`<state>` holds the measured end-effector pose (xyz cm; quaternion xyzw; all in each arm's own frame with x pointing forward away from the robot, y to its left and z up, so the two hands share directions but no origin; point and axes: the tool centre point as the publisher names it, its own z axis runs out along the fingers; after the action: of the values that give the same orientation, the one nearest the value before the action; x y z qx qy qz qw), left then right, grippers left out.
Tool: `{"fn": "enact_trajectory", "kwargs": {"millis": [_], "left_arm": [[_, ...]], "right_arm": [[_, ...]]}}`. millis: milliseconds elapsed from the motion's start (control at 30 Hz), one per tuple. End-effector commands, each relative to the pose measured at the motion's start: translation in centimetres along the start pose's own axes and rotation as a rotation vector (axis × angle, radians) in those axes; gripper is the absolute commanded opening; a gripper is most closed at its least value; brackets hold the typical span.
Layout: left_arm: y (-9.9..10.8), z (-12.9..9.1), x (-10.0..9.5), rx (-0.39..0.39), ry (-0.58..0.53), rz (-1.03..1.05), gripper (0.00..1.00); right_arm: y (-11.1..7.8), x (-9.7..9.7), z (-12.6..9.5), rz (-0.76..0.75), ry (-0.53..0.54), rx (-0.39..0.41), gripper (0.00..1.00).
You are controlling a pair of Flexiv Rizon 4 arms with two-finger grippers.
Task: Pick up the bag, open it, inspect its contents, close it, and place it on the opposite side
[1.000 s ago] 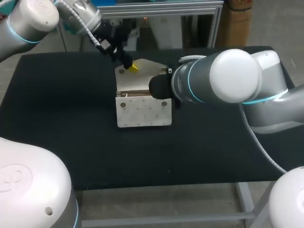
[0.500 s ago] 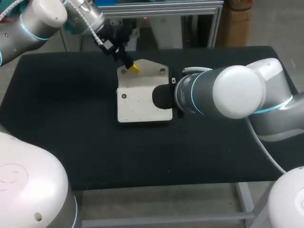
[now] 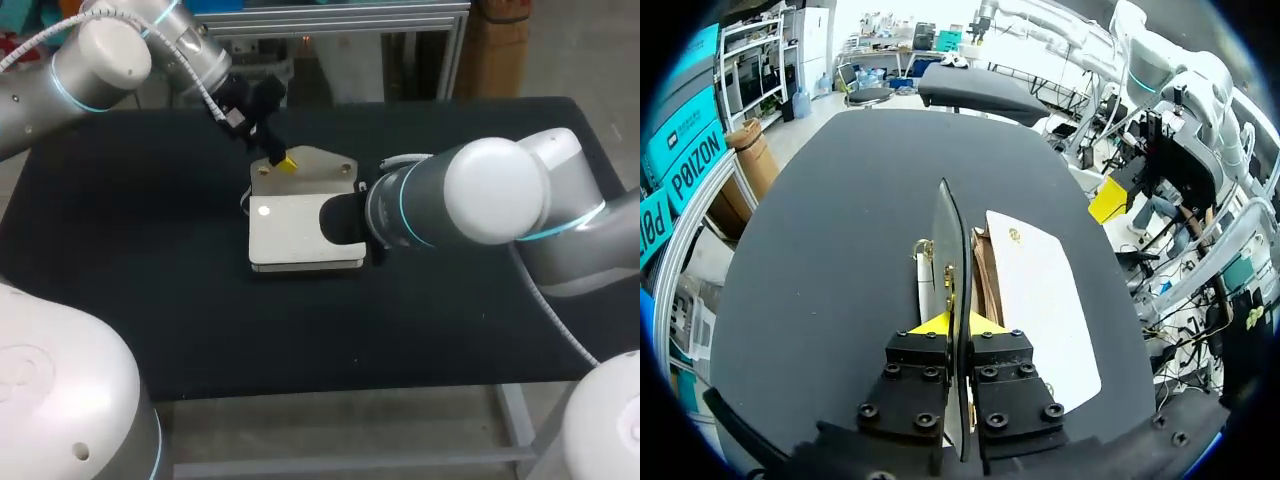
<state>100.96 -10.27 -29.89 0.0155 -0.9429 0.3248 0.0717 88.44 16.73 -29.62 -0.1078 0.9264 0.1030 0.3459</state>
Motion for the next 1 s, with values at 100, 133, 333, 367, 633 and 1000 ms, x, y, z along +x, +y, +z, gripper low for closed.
{"fn": "enact_trajectory", "kwargs": {"millis": [100,133,333,367,633,1000], "left_arm": [[0.8,1.2,1.7,0.026,-0.248,0.019,0.0],[0.9,1.3,1.9,0.018,-0.265,0.032,0.0],[0.9,2.0,2.0,-0.017,-0.315,0.064,0.0],[1.0,2.2,1.9,-0.025,-0.325,0.058,0.0],[1.3,2.5,1.0,-0.033,-0.324,0.037,0.0],[1.3,2.5,0.9,-0.04,-0.296,0.051,0.0]], "right_arm": [[0.7,1.0,2.6,-0.008,0.015,-0.012,0.0],[0.9,1.2,2.9,-0.011,0.018,-0.014,0.0],[1.1,2.2,3.7,-0.014,0.032,-0.011,0.0],[1.2,2.5,3.7,-0.012,0.035,-0.009,0.0],[1.6,4.7,1.5,0.008,0.032,0.079,0.18],[-0.5,6.3,2.4,0.03,0.001,0.116,0.22]]}}
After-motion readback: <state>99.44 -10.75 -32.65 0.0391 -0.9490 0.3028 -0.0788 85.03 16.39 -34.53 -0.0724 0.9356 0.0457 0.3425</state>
